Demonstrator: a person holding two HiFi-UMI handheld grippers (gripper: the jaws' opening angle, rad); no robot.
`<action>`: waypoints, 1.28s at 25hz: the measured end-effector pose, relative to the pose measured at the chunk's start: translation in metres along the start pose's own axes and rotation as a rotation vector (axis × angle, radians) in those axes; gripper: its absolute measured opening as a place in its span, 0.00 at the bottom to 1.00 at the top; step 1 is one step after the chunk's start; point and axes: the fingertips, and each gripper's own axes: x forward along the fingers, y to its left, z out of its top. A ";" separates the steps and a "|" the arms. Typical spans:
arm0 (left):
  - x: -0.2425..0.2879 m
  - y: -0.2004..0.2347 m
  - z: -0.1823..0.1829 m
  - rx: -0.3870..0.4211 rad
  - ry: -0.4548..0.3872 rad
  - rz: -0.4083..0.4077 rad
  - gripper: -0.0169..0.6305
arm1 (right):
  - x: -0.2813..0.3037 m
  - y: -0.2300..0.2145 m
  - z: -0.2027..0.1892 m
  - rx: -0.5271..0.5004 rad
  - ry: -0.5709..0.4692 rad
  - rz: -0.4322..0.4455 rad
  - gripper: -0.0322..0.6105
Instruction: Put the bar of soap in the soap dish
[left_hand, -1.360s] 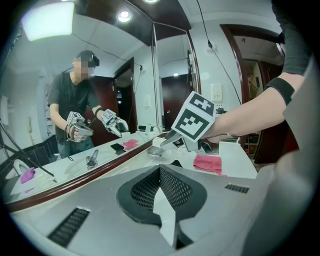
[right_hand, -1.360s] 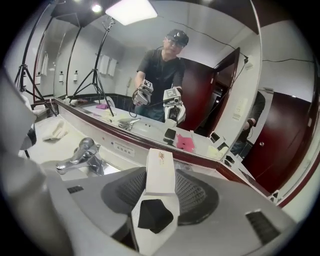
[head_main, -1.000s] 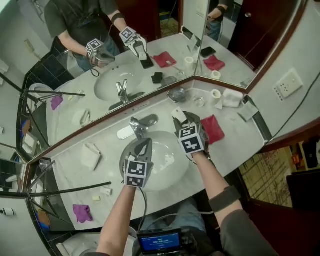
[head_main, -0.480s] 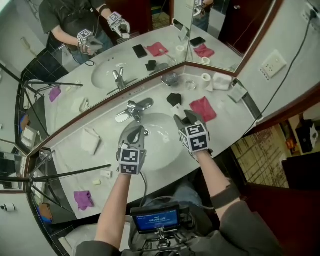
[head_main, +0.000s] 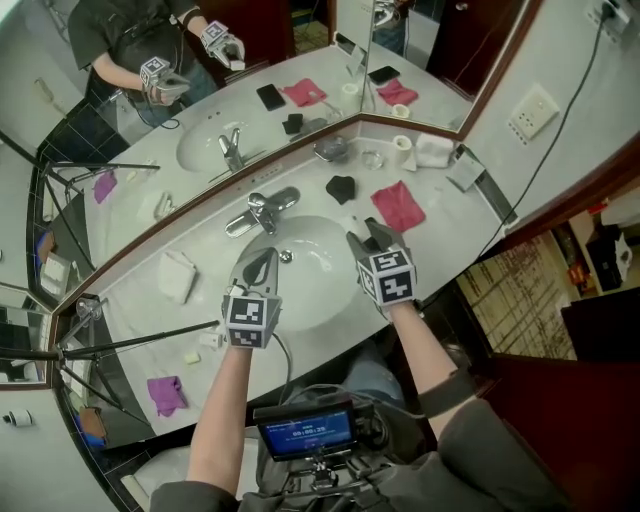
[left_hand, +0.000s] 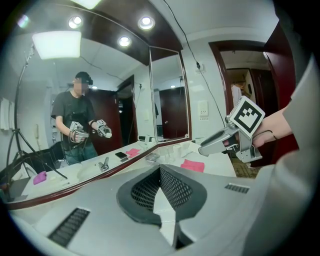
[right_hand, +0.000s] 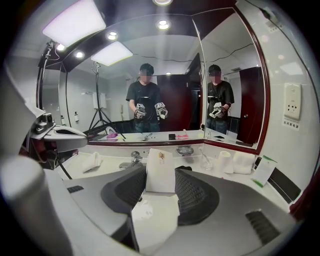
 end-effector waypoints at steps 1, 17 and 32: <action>0.001 -0.002 0.001 0.003 0.000 -0.003 0.03 | -0.001 -0.003 -0.003 0.007 0.001 -0.007 0.36; 0.087 -0.102 0.016 0.117 0.039 -0.208 0.03 | -0.029 -0.145 -0.120 0.230 0.148 -0.268 0.36; 0.166 -0.185 0.021 0.214 0.098 -0.366 0.03 | -0.004 -0.239 -0.205 0.344 0.325 -0.398 0.36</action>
